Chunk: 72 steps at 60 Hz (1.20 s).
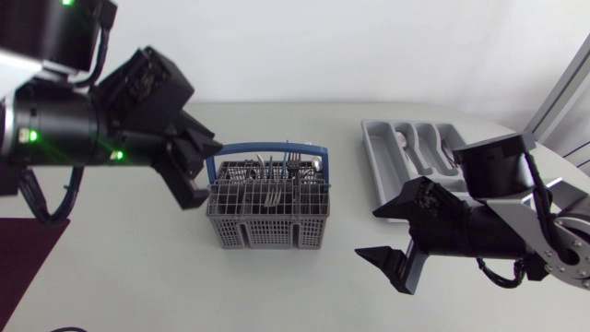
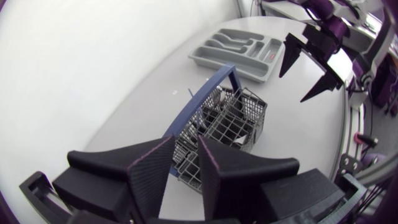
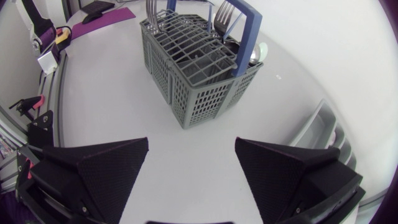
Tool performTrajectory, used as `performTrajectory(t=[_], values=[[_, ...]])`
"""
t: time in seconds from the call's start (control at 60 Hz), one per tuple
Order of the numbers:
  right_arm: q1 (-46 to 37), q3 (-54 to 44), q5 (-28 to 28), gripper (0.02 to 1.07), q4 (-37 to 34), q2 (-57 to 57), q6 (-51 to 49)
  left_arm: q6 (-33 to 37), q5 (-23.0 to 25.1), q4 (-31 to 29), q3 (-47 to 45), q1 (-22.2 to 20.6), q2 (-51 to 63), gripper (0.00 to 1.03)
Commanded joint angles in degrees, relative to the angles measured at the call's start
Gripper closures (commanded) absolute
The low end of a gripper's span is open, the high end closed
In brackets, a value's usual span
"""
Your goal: Unload the cutlery basket into the drawer organizer.
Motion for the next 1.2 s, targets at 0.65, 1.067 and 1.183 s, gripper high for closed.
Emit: performTrajectory(t=[0.65, 1.067, 1.183], values=[[-0.41, -3.34, 0.02, 0.07, 3.21, 3.27, -1.13, 18.41, 14.24, 33.20, -22.79, -1.47, 10.93, 0.53], [-0.59, -5.36, 0.19, 0.07, 3.04, 1.16, -1.48, 18.76, 9.32, 41.37, -25.60, -2.44, 13.74, 0.47], [-0.59, -5.53, 0.19, 0.07, 3.04, 0.89, -1.48, 18.67, 7.74, 44.54, -27.36, -2.96, 13.57, 0.48]])
